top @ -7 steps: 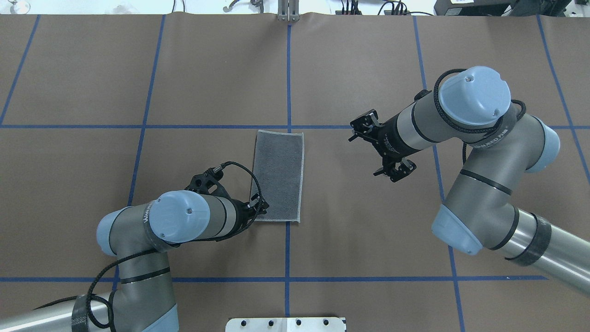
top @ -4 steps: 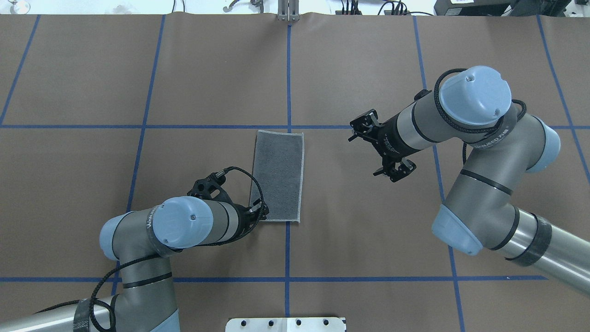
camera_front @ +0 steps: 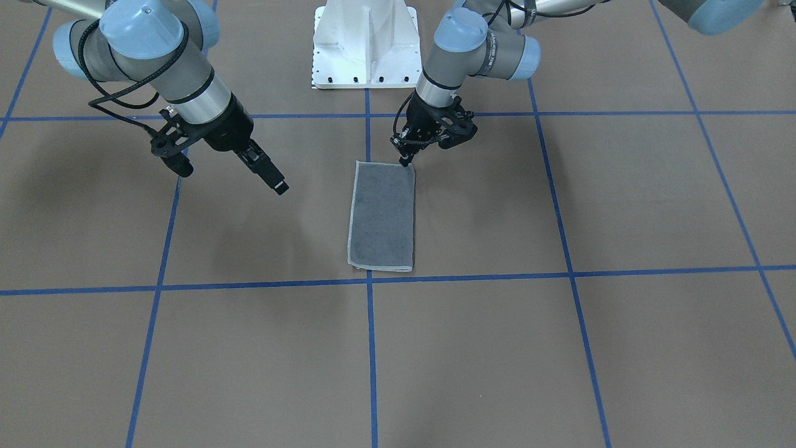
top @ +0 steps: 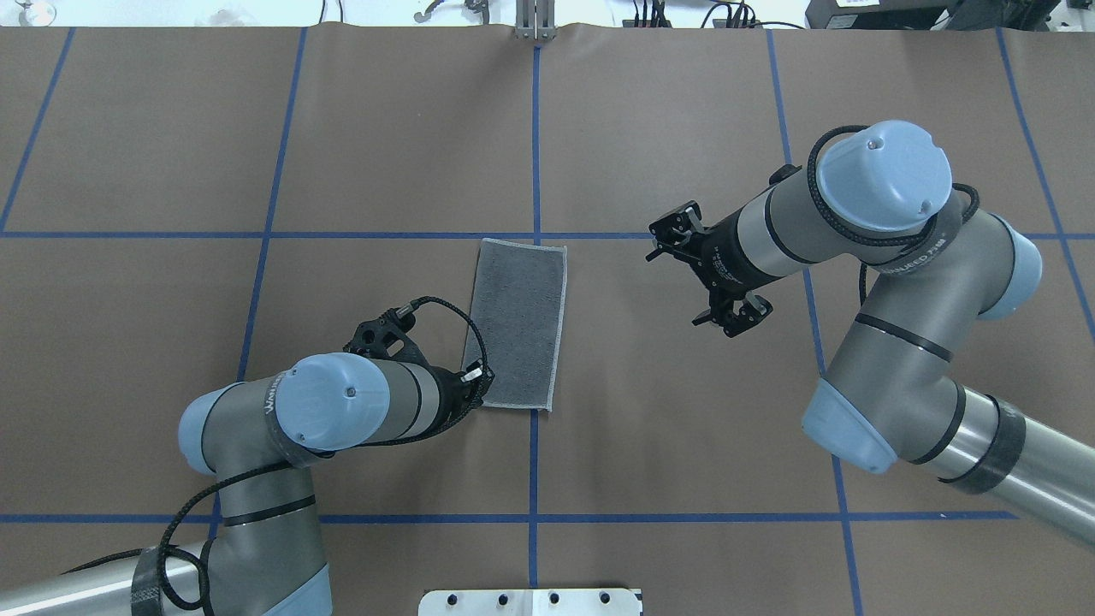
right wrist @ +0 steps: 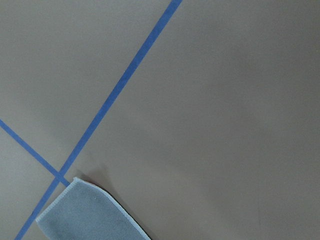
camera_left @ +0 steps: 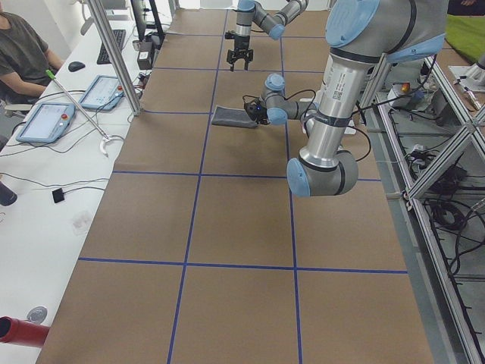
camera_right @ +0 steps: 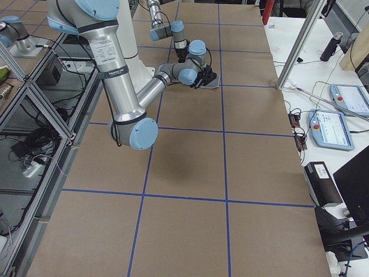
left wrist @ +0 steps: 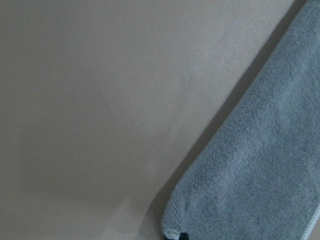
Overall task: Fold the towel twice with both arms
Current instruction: 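Slide the left gripper along the strip's edge nearest it toward the robot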
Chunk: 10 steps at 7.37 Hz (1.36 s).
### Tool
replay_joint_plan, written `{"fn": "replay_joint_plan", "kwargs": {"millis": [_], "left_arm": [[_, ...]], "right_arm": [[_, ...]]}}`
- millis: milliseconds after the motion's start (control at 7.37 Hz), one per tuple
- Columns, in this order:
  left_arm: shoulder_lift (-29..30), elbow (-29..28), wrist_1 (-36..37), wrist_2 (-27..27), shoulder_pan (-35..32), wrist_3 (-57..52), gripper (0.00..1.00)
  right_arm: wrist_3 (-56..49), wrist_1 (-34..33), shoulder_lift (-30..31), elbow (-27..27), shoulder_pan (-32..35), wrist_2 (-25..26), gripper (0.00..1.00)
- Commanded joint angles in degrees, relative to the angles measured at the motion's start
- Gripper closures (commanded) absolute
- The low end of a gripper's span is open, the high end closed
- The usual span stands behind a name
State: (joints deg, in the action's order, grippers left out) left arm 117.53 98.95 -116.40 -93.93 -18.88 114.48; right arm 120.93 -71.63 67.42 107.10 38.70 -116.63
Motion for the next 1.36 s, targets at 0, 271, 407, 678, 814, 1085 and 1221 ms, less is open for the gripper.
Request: {"fn": "replay_joint_plan", "kwargs": {"millis": [0,271,407,678,814,1085,1221], "left_arm": [[-0.1,1.7,0.0,0.1,-0.1,0.1,1.00],[-0.3,1.2,0.0,0.1,0.0,0.0,1.00],[-0.6,1.1,0.0,0.1,0.0,-0.1,0.61],[-0.7,1.6,1.5,0.1,-0.1,-0.6,0.26],[-0.7,1.2,1.6,0.2,-0.1,-0.7,0.30],[-0.6,0.1,1.6,0.2,-0.5,-0.7,0.38],[-0.5,-0.2,1.6,0.9,-0.3,-0.7,0.44]], "right_arm": [[0.0,0.0,0.0,0.0,0.2,0.0,0.00],[0.0,0.0,-0.1,0.0,0.4,-0.1,0.00],[0.0,0.0,0.0,0.5,0.6,-0.1,0.00],[0.0,0.0,-0.2,0.4,0.8,-0.1,0.00],[0.0,0.0,-0.2,0.5,0.8,-0.1,0.00],[0.3,0.0,-0.1,0.5,0.8,-0.1,0.00],[0.3,0.0,0.0,0.5,0.8,0.0,0.00]]}}
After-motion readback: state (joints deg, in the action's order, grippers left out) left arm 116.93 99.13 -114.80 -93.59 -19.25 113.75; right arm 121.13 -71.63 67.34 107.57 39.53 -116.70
